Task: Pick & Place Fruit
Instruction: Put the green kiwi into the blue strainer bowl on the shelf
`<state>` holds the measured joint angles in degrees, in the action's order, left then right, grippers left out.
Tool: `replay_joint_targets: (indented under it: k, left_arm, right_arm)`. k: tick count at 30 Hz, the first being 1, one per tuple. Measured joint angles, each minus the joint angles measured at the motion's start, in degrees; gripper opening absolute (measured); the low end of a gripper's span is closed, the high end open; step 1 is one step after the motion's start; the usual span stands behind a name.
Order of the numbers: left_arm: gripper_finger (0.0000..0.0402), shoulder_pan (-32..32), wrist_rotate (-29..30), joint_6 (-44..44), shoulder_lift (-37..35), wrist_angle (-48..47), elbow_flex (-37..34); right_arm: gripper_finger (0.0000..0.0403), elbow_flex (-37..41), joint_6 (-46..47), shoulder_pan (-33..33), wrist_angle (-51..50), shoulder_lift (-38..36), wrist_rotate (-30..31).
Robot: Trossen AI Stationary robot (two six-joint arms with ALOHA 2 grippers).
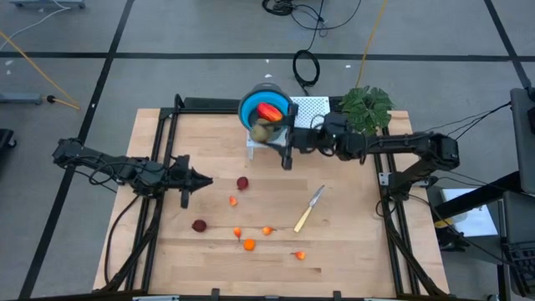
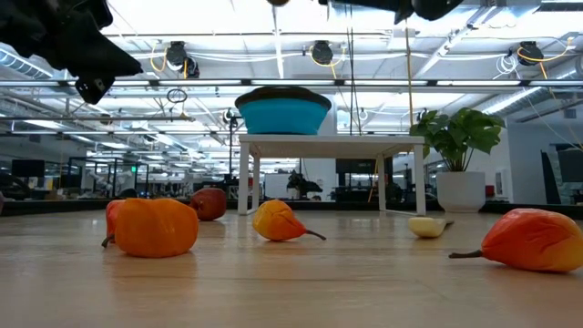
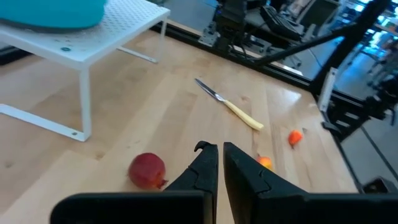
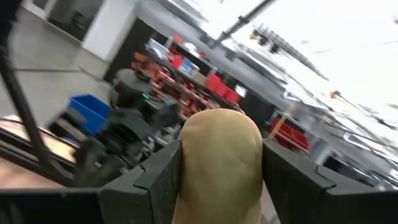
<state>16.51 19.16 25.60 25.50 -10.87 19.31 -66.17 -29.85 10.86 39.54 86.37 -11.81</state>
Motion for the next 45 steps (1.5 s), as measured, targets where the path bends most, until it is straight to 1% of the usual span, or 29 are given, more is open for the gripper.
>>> replay_joint_targets:
  k: [7,10,16,20,22,27,29,33,37,39,42,45]
  left_arm:
    - [0.0024,0.00,5.77,-0.02,0.00,0.54,0.00]
    - [0.0024,0.02,8.16,0.05,0.00,1.50,0.00]
    - [0.0024,0.01,13.07,-0.44,0.00,7.49,0.00]
    - [0.0024,-0.32,17.14,-0.48,0.00,13.33,0.00]
    - [0.0024,-1.39,17.39,-0.49,0.00,16.75,0.00]
    - [0.0024,-5.43,17.17,-1.38,0.43,24.95,0.00]
    - [0.0024,-7.14,16.85,-2.33,1.26,28.19,0.02]
    - [0.0024,-10.82,12.48,-4.75,4.17,33.80,0.02]
    - [0.0024,-14.45,8.73,-4.65,7.35,35.45,0.24]
    - [0.0024,-15.98,6.94,-4.52,8.50,35.39,0.46]
    - [0.0024,-17.96,4.65,-4.50,9.44,35.76,0.83]
    - [0.0024,-19.47,2.73,-4.38,9.55,35.58,0.83]
  right_arm:
    - [0.0199,0.00,0.24,5.01,-3.04,0.00,0.27]
    - [0.0199,0.00,0.47,6.39,-4.15,0.00,3.19]
    - [0.0199,0.00,0.72,8.65,-9.40,0.00,8.63]
    - [0.0199,0.00,6.65,10.13,-12.75,0.00,8.74]
    - [0.0199,0.00,9.71,10.79,-14.18,0.00,8.69]
    - [0.0199,0.00,14.53,11.74,-15.43,0.00,8.05]
    - [0.0199,0.00,17.26,12.25,-15.43,0.00,4.65]
    - [0.0199,0.00,23.99,12.82,-15.65,0.00,-1.41]
    - [0.0199,-0.01,26.58,12.86,-16.56,0.00,-2.08]
    - [0.0199,-0.17,27.84,13.02,-17.11,0.00,-3.39]
    - [0.0199,-2.66,29.32,13.52,-24.06,0.00,-5.17]
    - [0.0199,-6.25,26.60,14.00,-33.14,0.00,-4.88]
